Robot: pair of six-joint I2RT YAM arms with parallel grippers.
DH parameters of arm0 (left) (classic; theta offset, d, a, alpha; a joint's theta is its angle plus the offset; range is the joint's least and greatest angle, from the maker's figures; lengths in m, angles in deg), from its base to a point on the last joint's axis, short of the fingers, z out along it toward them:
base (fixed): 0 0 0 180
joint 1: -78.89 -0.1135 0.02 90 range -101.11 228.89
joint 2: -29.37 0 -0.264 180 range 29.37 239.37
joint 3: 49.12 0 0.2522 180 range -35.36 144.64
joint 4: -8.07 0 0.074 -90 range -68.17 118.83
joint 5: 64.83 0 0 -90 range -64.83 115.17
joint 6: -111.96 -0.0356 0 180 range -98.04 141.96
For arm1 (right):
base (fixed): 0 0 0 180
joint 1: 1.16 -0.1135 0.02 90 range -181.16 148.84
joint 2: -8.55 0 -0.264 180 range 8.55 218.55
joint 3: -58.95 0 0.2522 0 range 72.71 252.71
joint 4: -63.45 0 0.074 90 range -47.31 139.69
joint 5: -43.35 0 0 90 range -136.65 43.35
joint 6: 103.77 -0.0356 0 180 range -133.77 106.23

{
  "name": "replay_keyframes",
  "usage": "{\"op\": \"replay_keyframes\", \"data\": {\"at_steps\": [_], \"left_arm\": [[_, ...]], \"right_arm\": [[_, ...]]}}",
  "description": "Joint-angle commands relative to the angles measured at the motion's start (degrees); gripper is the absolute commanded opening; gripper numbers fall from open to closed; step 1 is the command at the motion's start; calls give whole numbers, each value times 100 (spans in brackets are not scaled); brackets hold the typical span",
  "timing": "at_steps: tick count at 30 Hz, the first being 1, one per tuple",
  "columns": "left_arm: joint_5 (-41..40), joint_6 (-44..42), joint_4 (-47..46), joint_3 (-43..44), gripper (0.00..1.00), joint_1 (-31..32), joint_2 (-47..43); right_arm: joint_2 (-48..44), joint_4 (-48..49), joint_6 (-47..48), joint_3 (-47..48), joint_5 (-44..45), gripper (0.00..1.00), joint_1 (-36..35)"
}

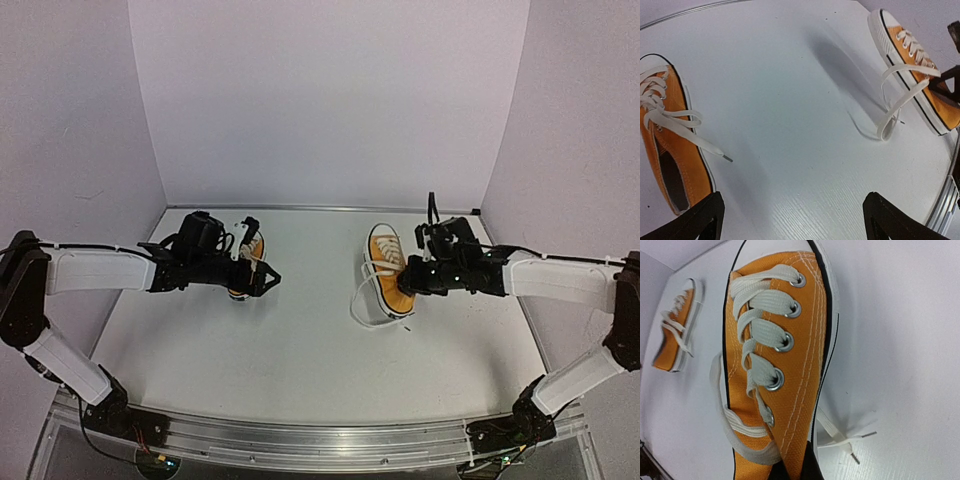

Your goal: Tie the shoes

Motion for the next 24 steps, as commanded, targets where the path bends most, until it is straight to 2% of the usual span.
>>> {"op": "replay_keyframes", "data": {"at_steps": [1,7,12,16,21,24], "left_arm": [[1045,-407,-1234,-83,99,9,90],[1613,-760,-2949,-487,98,10,270],[2539,-842,-4203,-545,99,27,748],[2577,-760,-5269,-599,99,91,1180],[2589,-820,-5981,-340,99,169,1852],[2896,-752,-6519,-165,100,223,2277]], "right_arm": [[-666,518,664,698,-478,0,-33],[-892,520,854,1019,-878,0,-79],[-939,522,866,1262,-1155,0,-149],[-866,528,875,1479,-1291,0,-268],[-712,523,849,1775,-1407,0,-451],[-633,520,829,1945,-1449,0,-531]]}}
